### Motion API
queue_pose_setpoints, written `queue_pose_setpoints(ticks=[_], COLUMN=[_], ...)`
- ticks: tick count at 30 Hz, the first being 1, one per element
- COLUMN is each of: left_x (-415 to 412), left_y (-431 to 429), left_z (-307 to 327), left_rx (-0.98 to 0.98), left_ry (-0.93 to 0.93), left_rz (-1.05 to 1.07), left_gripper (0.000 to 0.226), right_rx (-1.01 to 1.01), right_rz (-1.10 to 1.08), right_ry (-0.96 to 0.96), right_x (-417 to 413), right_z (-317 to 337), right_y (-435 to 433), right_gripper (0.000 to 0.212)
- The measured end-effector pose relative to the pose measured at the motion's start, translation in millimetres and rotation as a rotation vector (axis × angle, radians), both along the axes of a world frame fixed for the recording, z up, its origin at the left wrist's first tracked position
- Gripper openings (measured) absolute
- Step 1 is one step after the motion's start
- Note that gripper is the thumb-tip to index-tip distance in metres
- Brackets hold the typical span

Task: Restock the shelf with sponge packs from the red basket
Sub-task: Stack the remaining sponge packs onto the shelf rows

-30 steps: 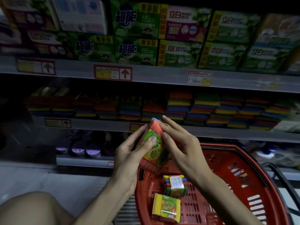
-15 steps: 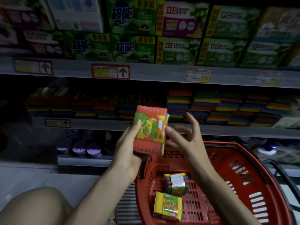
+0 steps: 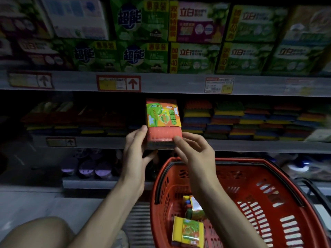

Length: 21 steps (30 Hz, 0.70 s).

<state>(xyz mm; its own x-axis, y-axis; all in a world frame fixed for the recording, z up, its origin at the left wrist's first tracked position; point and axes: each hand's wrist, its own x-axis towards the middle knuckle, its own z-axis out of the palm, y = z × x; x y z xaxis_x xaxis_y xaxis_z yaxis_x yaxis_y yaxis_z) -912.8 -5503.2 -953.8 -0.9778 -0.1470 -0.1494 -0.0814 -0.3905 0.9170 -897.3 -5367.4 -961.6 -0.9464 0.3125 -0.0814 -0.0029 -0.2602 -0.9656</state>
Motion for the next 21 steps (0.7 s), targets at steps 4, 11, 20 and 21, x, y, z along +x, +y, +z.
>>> queue_pose_setpoints(ticks=[4, 11, 20, 21], left_x=[-6, -2, -14, -15], left_y=[1, 4, 15, 16], left_z=[-5, -13, -11, -12], left_rx=[-0.088, -0.278, -0.287, -0.283], left_ry=[0.055, 0.098, 0.08, 0.077], left_rz=[0.047, 0.075, 0.063, 0.065], left_gripper=[0.013, 0.027, 0.033, 0.035], right_rx=[-0.111, -0.236, -0.165, -0.135], right_rz=[-0.006, -0.048, -0.137, -0.145], right_ry=[-0.015, -0.047, -0.016, -0.013], right_x=[-6, -21, -44, -45], right_z=[-3, -8, -8, -9], right_y=[-1, 1, -2, -2], right_gripper=[0.021, 0.02, 0.018, 0.017])
